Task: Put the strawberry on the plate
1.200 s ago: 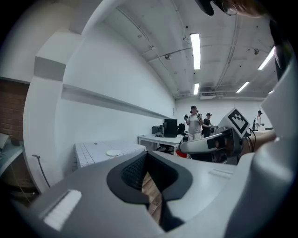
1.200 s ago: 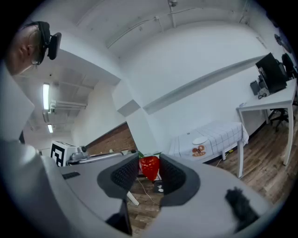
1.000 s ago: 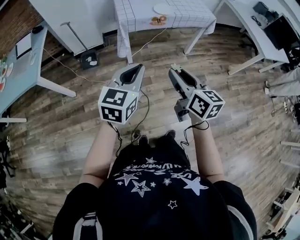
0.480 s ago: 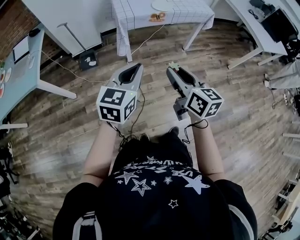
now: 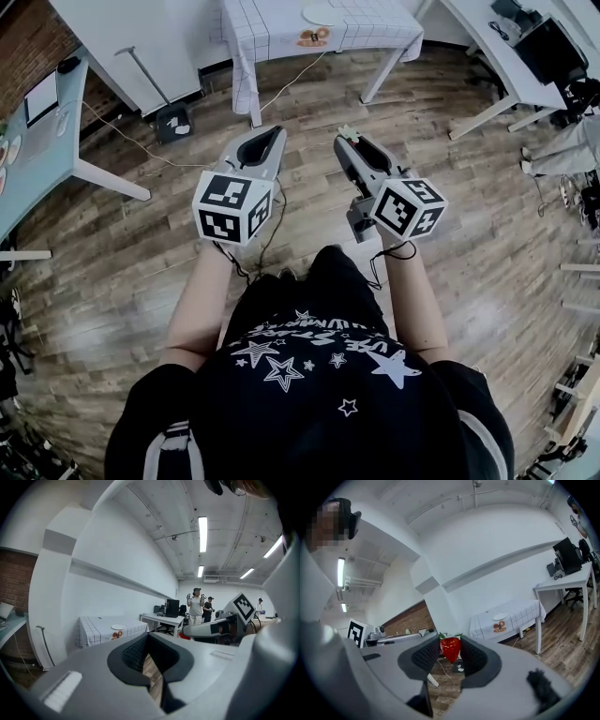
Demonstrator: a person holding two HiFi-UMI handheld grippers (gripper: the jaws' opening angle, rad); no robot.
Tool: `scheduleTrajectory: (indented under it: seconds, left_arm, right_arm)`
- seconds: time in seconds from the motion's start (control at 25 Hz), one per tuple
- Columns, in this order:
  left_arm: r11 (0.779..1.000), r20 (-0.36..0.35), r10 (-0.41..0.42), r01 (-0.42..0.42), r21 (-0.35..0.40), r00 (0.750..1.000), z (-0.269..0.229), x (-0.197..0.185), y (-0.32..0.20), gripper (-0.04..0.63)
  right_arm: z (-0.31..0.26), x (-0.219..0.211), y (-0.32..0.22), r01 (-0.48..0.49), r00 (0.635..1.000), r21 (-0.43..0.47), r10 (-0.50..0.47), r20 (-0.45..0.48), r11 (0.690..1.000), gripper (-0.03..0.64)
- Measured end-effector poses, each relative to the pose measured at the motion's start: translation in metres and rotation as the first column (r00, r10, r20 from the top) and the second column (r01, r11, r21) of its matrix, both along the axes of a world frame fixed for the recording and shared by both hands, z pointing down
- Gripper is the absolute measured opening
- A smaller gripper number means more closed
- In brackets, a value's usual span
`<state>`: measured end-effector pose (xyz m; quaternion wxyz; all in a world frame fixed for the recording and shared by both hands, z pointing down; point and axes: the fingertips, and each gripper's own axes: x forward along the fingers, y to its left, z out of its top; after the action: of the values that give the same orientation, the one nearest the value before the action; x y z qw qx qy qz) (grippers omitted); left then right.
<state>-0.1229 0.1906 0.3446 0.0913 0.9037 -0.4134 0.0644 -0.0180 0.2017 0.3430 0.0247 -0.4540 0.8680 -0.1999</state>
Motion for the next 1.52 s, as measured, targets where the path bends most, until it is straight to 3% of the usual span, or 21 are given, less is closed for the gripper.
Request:
scheduleTrajectory:
  seconds: [0.36, 0.76, 1.52]
  left_arm:
    - [1.000, 0.003, 0.001, -0.001, -0.002, 1.000, 0.001, -0.001, -0.001, 0.009]
    - [1.000, 0.020, -0.016, 0.016, -0.023, 1.000, 0.009, 0.005, -0.038, 0.009]
    - [0.997, 0.069, -0.044, 0.049, -0.066, 0.997, 0.014, 0.086, -0.177, 0.009]
  right_arm:
    - [0.000, 0.000, -0.007, 0.002, 1.000, 0.000, -0.002, -0.007, 1.000, 0.144]
    - [0.008, 0.003, -0.049, 0.029, 1.000, -0.021, -0.029, 0.002, 0.999, 0.144]
    - [0.010, 0.090, -0.202, 0.054, 0.997, -0.052, -0.050, 0.063, 0.997, 0.144]
